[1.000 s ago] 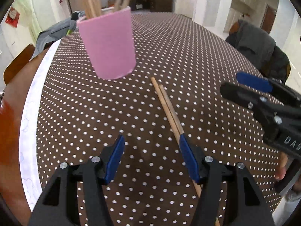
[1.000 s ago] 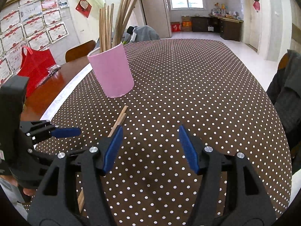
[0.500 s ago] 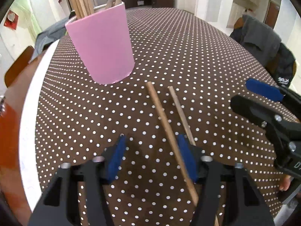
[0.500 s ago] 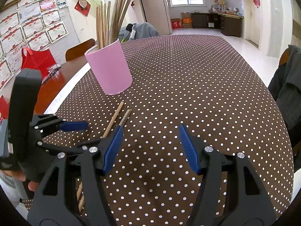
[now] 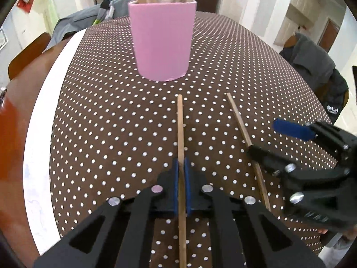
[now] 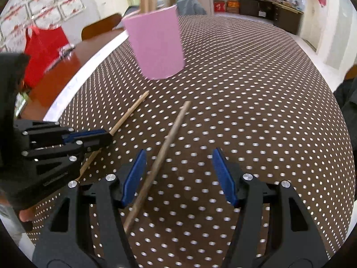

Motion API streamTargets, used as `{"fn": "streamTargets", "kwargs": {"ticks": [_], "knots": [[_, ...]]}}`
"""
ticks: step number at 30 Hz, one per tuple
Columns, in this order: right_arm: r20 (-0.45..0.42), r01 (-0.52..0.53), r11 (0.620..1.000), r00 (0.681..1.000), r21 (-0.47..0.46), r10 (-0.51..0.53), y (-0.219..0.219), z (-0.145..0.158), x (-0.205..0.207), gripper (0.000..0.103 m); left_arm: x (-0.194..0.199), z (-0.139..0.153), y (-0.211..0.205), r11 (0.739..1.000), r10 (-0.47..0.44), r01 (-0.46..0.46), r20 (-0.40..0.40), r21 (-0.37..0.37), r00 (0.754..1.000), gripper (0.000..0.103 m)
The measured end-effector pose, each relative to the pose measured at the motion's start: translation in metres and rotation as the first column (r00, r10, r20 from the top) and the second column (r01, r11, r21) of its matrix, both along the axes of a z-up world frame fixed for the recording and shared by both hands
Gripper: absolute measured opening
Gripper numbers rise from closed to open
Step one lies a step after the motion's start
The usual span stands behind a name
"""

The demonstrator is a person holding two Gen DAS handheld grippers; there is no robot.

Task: Organize utensils
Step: 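Close the right gripper on one wooden chopstick, then lift the chopstick upright with the right gripper over the pink cup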

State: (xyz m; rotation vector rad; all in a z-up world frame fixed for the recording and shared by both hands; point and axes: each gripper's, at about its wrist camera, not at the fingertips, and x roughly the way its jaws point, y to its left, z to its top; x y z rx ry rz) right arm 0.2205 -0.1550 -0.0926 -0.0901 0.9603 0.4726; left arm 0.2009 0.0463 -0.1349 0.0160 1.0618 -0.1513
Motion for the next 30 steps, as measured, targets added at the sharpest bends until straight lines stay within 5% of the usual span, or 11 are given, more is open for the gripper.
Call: {"fn": "streamTargets", "kwargs": {"ticks": [4,8,11,20,30], "knots": [[0.012,-0.012,0.995,1.0,-0.103,0.014,0.019,-0.005,0.002,0.059,-0.005,0.0,0.007,1.0,0.014,-0.014,0.014,-0.019,1.0,0.006],[0.007,0.001,0.99,1.0,-0.14,0.0,0.013,-0.002,0.012,0.028,-0.011,0.01,0.006,0.999,0.012,-0.01,0.059,-0.033,0.998,0.006],[-0.037,-0.009,0.993,0.999,-0.116,0.004,0.002,-0.001,0.021,0.017,-0.014,0.018,0.003,0.999,0.008,-0.004,0.092,-0.046,0.996,0.006],[-0.13,-0.003,0.999,0.992,0.046,0.008,-0.035,0.002,0.033,0.006,-0.019,0.044,-0.01,0.993,-0.033,0.056,0.226,-0.1,0.974,0.006],[0.002,-0.013,0.981,1.0,0.195,0.013,-0.066,0.036,0.023,0.006,-0.022,0.077,-0.012,0.98,-0.014,0.095,0.414,-0.174,0.91,0.006]]}}
